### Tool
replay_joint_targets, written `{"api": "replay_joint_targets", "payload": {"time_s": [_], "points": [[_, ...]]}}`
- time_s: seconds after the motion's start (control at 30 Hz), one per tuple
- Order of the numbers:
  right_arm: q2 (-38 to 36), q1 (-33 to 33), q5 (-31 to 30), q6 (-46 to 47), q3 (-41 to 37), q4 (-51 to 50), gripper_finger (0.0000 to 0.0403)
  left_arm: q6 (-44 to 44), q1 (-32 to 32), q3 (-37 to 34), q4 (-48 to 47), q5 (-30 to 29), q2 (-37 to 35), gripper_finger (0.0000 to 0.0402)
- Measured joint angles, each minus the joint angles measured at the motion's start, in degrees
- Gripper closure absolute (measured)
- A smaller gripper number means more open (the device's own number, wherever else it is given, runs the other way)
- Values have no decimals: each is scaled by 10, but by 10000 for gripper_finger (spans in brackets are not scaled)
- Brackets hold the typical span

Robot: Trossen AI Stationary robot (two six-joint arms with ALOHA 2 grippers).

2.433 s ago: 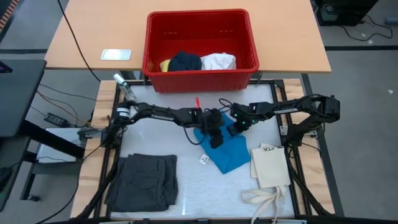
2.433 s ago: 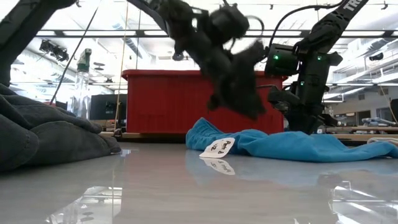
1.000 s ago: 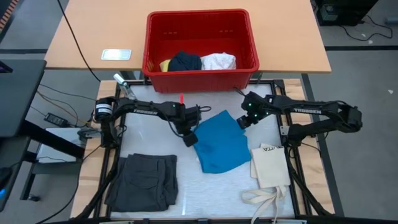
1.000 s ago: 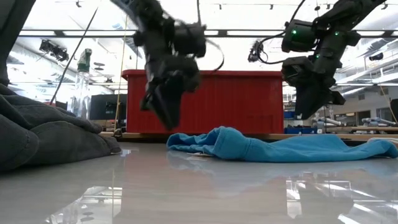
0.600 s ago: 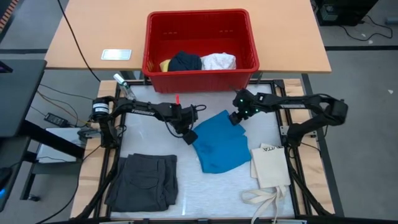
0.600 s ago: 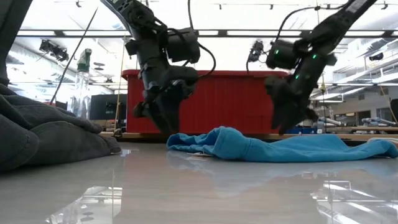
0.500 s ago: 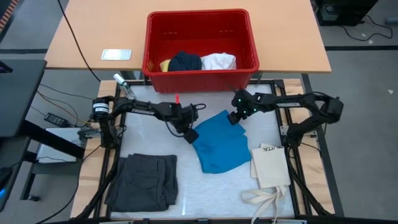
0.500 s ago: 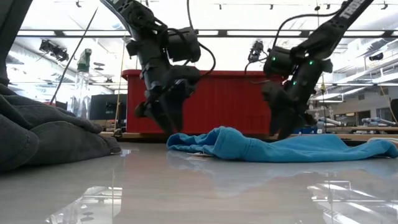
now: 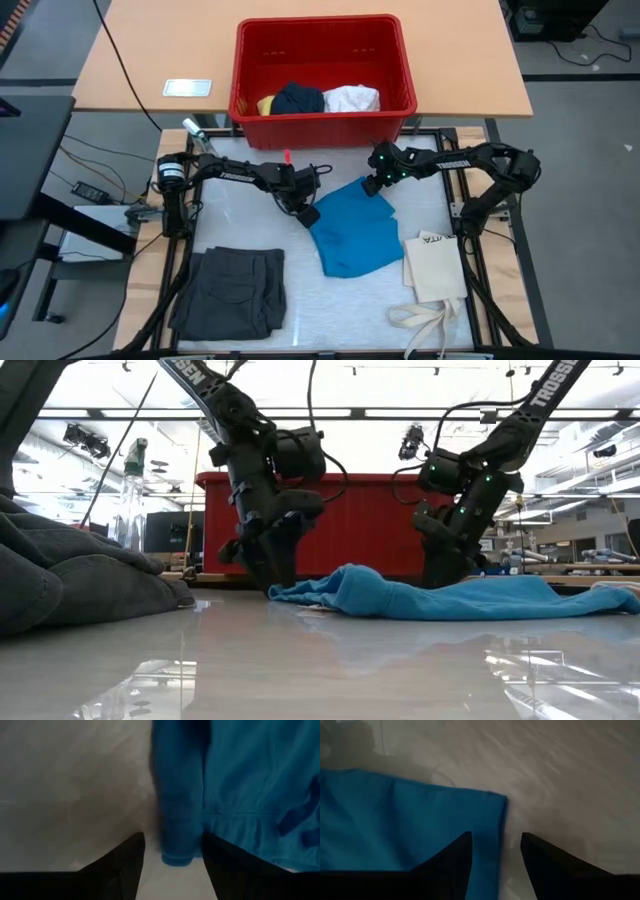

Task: Fold laundry
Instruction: Fold the blue shorts

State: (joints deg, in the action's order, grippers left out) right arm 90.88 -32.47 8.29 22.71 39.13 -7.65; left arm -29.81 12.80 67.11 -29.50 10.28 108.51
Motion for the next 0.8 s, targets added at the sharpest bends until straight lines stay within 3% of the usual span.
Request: {"api": "replay_joint_targets", "payload": {"time_s": [0.3,0.4,0.53,0.67,0.8], "points": [[25,8,-12,-27,1,43,244,63,4,-1,14,-43,8,285],[27,19,-24,-55,1,49,282,87,5,-1,23,-49,12,327],[25,27,-9,-74,1,50,373,111,11,1,38,-59,12,383],[1,28,8,-92,0,40,391,115,29,4,16,-76,-2,389],[-61,36,-72,-114,9,3,396,147,50,12,-26,-126,-35,389]]}}
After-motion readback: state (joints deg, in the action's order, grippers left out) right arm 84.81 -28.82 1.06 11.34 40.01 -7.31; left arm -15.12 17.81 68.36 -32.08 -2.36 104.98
